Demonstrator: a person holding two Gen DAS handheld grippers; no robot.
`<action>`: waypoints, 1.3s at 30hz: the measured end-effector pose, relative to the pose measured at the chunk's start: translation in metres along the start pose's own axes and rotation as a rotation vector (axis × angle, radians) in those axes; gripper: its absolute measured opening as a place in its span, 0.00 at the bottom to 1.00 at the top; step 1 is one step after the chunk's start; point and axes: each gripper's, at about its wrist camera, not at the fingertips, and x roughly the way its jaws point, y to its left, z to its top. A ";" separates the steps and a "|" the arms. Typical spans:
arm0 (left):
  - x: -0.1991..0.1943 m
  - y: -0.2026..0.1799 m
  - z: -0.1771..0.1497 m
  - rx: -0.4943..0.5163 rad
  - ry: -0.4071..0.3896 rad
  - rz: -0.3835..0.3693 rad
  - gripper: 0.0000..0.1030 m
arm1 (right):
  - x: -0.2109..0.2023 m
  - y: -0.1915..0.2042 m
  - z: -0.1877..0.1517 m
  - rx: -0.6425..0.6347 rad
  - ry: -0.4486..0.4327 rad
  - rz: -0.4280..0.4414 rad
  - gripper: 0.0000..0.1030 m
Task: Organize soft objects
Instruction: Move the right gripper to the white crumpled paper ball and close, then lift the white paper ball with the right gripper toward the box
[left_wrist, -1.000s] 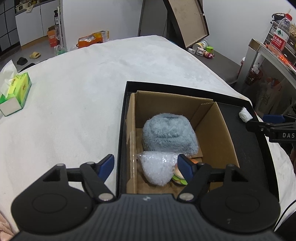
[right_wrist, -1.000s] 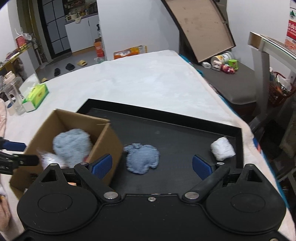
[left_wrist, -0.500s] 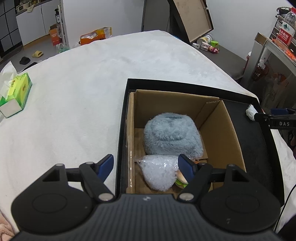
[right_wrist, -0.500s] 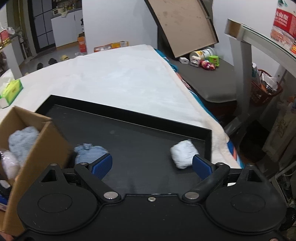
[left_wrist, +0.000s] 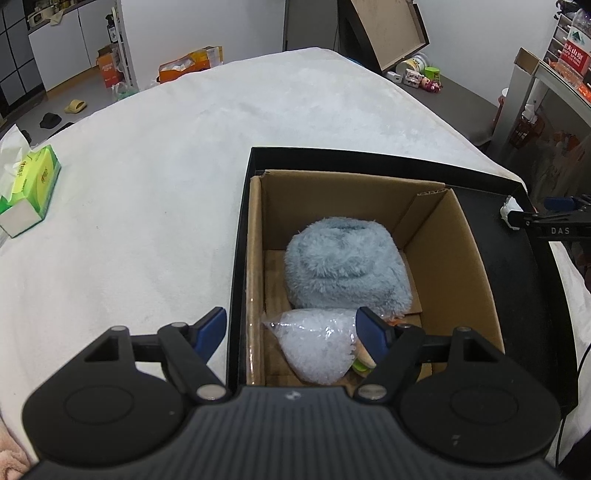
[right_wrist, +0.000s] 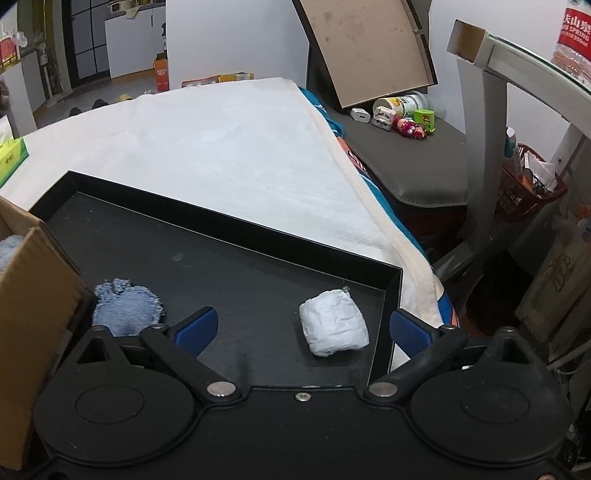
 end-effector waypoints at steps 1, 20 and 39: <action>0.000 -0.001 0.000 0.001 0.000 0.001 0.73 | 0.003 -0.001 0.000 -0.002 0.002 -0.001 0.92; 0.000 0.001 0.000 0.002 0.000 -0.006 0.73 | 0.021 -0.017 -0.009 -0.003 0.047 -0.025 0.43; -0.013 0.006 -0.003 -0.014 -0.025 -0.056 0.73 | -0.041 0.023 -0.010 0.057 0.029 0.056 0.43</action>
